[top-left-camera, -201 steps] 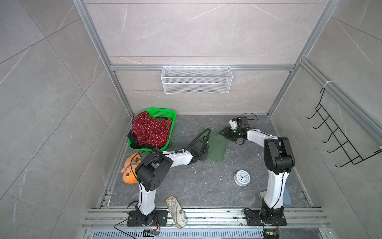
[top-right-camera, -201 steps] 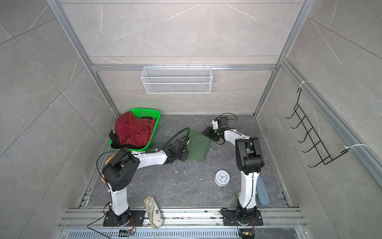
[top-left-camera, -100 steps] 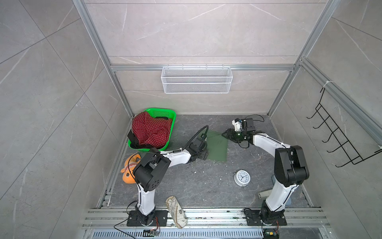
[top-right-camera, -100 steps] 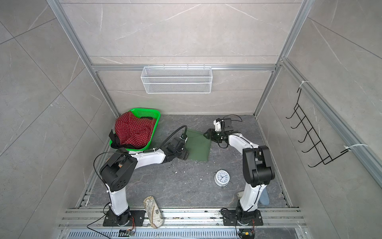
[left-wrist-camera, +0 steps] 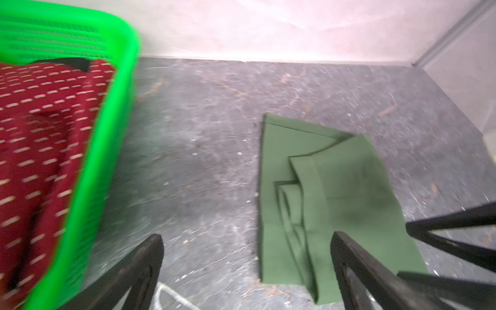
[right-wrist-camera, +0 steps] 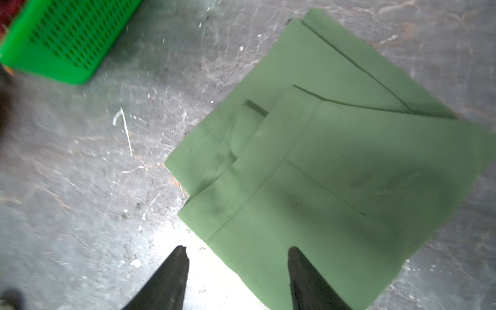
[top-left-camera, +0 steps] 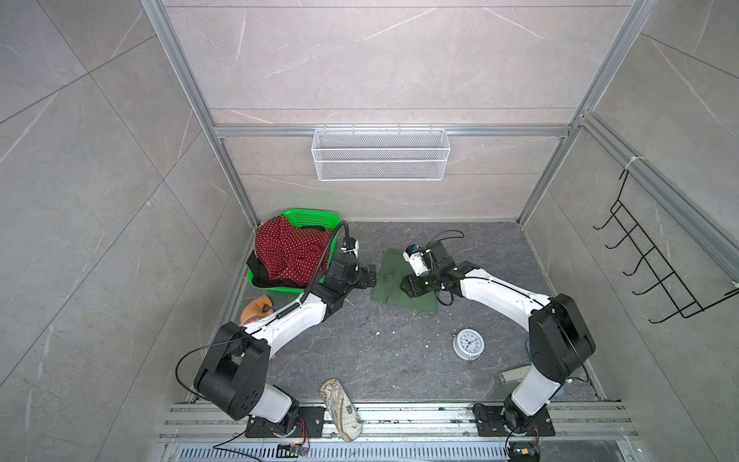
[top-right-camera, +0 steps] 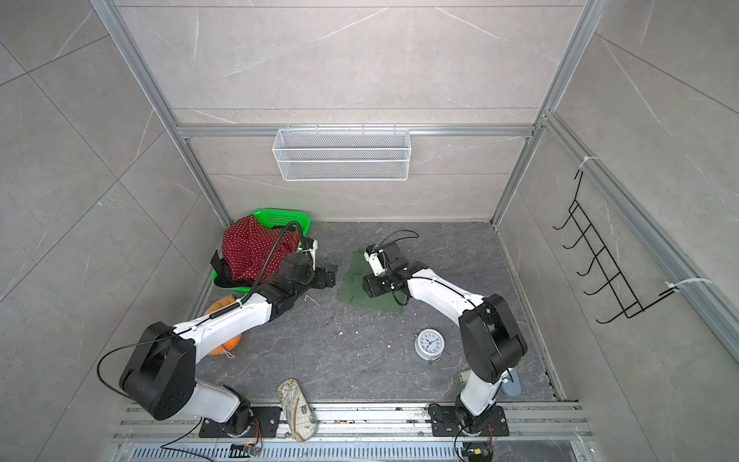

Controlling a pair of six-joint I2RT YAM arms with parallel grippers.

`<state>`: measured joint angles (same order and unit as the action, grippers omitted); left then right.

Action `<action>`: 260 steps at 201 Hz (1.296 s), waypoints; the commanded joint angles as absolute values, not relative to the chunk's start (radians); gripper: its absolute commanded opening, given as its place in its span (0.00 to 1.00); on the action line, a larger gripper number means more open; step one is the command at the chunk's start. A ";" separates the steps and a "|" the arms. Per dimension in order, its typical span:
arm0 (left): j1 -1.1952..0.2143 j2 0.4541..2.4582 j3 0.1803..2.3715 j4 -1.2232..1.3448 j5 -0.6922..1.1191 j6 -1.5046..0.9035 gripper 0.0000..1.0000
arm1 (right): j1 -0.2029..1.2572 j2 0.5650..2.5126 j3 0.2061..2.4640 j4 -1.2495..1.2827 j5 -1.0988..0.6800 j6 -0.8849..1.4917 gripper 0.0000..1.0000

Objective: Fold and stack skirts
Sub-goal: Smooth out the skirt at the center of the table, then move the skirt to the top-right of the table.

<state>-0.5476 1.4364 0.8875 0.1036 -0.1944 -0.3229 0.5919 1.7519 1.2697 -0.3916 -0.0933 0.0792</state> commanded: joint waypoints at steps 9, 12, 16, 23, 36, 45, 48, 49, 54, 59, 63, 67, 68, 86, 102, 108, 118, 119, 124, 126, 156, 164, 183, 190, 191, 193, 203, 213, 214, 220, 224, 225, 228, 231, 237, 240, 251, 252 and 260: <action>-0.535 1.333 0.836 0.104 -0.237 -0.356 1.00 | 0.678 1.848 1.356 -0.478 0.114 0.003 0.66; -0.534 1.326 0.831 0.103 -0.240 -0.355 1.00 | 0.684 1.858 1.363 -0.484 0.118 0.002 0.66; -0.532 1.318 0.825 0.103 -0.241 -0.354 1.00 | 0.692 1.871 1.374 -0.489 0.120 0.003 0.66; -0.530 1.305 0.815 0.101 -0.244 -0.355 1.00 | 0.707 1.897 1.394 -0.499 0.131 0.008 0.66; -0.525 1.286 0.798 0.100 -0.247 -0.352 1.00 | 0.725 1.948 1.436 -0.517 0.151 0.026 0.67; -0.522 1.277 0.790 0.099 -0.249 -0.352 1.00 | 0.735 1.977 1.465 -0.528 0.163 0.047 0.67; -0.522 1.275 0.788 0.098 -0.248 -0.352 1.00 | 0.737 1.986 1.471 -0.533 0.163 0.053 0.66; -0.522 1.275 0.787 0.098 -0.248 -0.352 1.00 | 0.738 1.989 1.474 -0.534 0.162 0.056 0.66; -0.520 1.270 0.783 0.098 -0.248 -0.352 1.00 | 0.742 2.002 1.488 -0.540 0.157 0.063 0.66; -0.520 1.267 0.781 0.097 -0.247 -0.351 1.00 | 0.747 2.014 1.499 -0.544 0.156 0.074 0.67; -0.519 1.264 0.777 0.097 -0.248 -0.351 1.00 | 0.748 2.023 1.508 -0.546 0.161 0.084 0.66; -0.518 1.262 0.774 0.097 -0.248 -0.350 1.00 | 0.751 2.032 1.518 -0.551 0.168 0.096 0.66; -0.518 1.262 0.774 0.097 -0.249 -0.350 1.00 | 0.751 2.035 1.521 -0.552 0.169 0.099 0.66; -0.516 1.256 0.766 0.095 -0.250 -0.346 1.00 | 0.756 2.080 1.569 -0.587 0.199 0.156 0.65; -0.514 1.255 0.762 0.095 -0.249 -0.342 1.00 | 0.755 2.122 1.611 -0.623 0.217 0.209 0.64; -0.514 1.257 0.762 0.095 -0.249 -0.341 1.00 | 0.755 2.136 1.626 -0.637 0.227 0.232 0.64; -0.512 1.258 0.761 0.096 -0.247 -0.342 1.00 | 0.756 2.163 1.650 -0.659 0.233 0.263 0.64; -0.511 1.259 0.761 0.097 -0.247 -0.340 1.00 | 0.755 2.164 1.653 -0.661 0.233 0.265 0.64; -0.511 1.258 0.760 0.097 -0.246 -0.340 1.00 | 0.756 2.176 1.664 -0.672 0.237 0.276 0.64; -0.510 1.259 0.760 0.097 -0.245 -0.340 1.00 | 0.756 2.180 1.667 -0.677 0.239 0.280 0.64; -0.508 1.257 0.756 0.097 -0.246 -0.334 1.00 | 0.755 2.234 1.701 -0.725 0.243 0.322 0.64; -0.507 1.255 0.755 0.097 -0.245 -0.333 1.00 | 0.755 2.247 1.711 -0.740 0.254 0.329 0.64; -0.506 1.247 0.752 0.095 -0.245 -0.332 1.00 | 0.750 2.271 1.727 -0.777 0.297 0.344 0.63; -0.504 1.243 0.750 0.096 -0.246 -0.331 1.00 | 0.744 2.276 1.730 -0.789 0.308 0.343 0.63; -0.505 1.242 0.750 0.095 -0.246 -0.330 1.00 | 0.743 2.276 1.729 -0.790 0.310 0.342 0.64; -0.505 1.241 0.749 0.095 -0.247 -0.330 1.00 | 0.740 2.278 1.730 -0.792 0.313 0.341 0.63; -0.503 1.235 0.749 0.092 -0.250 -0.327 1.00 | 0.724 2.281 1.727 -0.803 0.325 0.338 0.63; -0.503 1.229 0.749 0.087 -0.254 -0.324 1.00 | 0.705 2.280 1.718 -0.802 0.337 0.323 0.63; -0.502 1.228 0.749 0.086 -0.254 -0.324 1.00 | 0.702 2.280 1.718 -0.803 0.339 0.322 0.63; -0.501 1.225 0.750 0.082 -0.257 -0.321 1.00 | 0.690 2.278 1.714 -0.803 0.344 0.310 0.63; -0.502 1.222 0.749 0.080 -0.258 -0.320 1.00 | 0.681 2.277 1.710 -0.803 0.347 0.300 0.63; -0.502 1.221 0.749 0.080 -0.258 -0.319 1.00 | 0.678 2.277 1.709 -0.803 0.348 0.297 0.63; -0.500 1.221 0.749 0.078 -0.260 -0.319 1.00 | 0.672 2.276 1.707 -0.803 0.349 0.286 0.63; -0.500 1.217 0.749 0.077 -0.261 -0.318 1.00 | 0.666 2.276 1.704 -0.801 0.350 0.272 0.63; -0.499 1.214 0.747 0.075 -0.264 -0.316 1.00 | 0.657 2.273 1.698 -0.797 0.359 0.242 0.63; -0.499 1.211 0.746 0.075 -0.265 -0.315 1.00 | 0.651 2.271 1.694 -0.793 0.368 0.228 0.63; -0.496 1.206 0.744 0.072 -0.269 -0.313 1.00 | 0.624 2.269 1.690 -0.790 0.395 0.174 0.63; -0.496 1.206 0.745 0.072 -0.270 -0.313 1.00 | 0.621 2.269 1.690 -0.789 0.396 0.170 0.63; -0.494 1.204 0.744 0.069 -0.273 -0.311 1.00 | 0.600 2.269 1.690 -0.783 0.400 0.133 0.63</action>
<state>-0.5049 1.2385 0.7467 0.0746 -0.2401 -0.3328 0.6632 2.2349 1.7248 -0.7189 0.3199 0.2520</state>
